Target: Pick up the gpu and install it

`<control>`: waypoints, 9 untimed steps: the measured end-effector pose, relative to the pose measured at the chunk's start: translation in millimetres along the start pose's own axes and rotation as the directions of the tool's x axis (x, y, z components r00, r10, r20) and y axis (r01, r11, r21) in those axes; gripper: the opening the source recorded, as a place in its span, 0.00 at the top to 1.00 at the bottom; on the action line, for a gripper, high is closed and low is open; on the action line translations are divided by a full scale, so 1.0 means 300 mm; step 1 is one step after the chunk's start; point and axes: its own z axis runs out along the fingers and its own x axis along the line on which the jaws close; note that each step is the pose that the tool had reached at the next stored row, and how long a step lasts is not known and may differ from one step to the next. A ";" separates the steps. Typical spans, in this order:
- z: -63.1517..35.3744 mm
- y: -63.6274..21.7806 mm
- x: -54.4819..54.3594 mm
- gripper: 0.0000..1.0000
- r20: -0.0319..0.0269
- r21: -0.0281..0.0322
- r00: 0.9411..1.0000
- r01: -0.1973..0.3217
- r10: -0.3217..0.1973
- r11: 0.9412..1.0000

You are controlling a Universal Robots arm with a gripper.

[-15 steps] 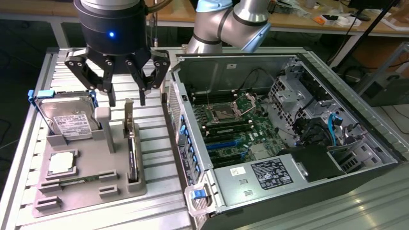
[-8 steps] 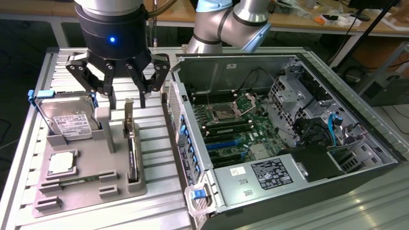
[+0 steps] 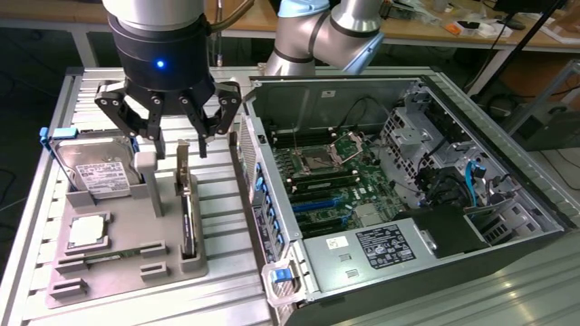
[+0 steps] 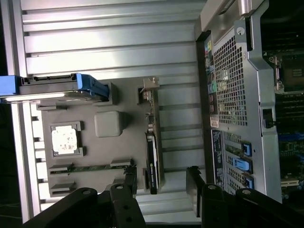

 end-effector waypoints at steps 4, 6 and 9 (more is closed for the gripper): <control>0.008 -0.004 0.000 0.46 0.000 0.000 1.000 0.000 0.000 1.000; 0.011 -0.005 0.000 0.46 0.000 0.000 1.000 0.000 0.000 1.000; 0.017 -0.007 0.000 0.46 0.000 0.000 1.000 0.000 0.000 1.000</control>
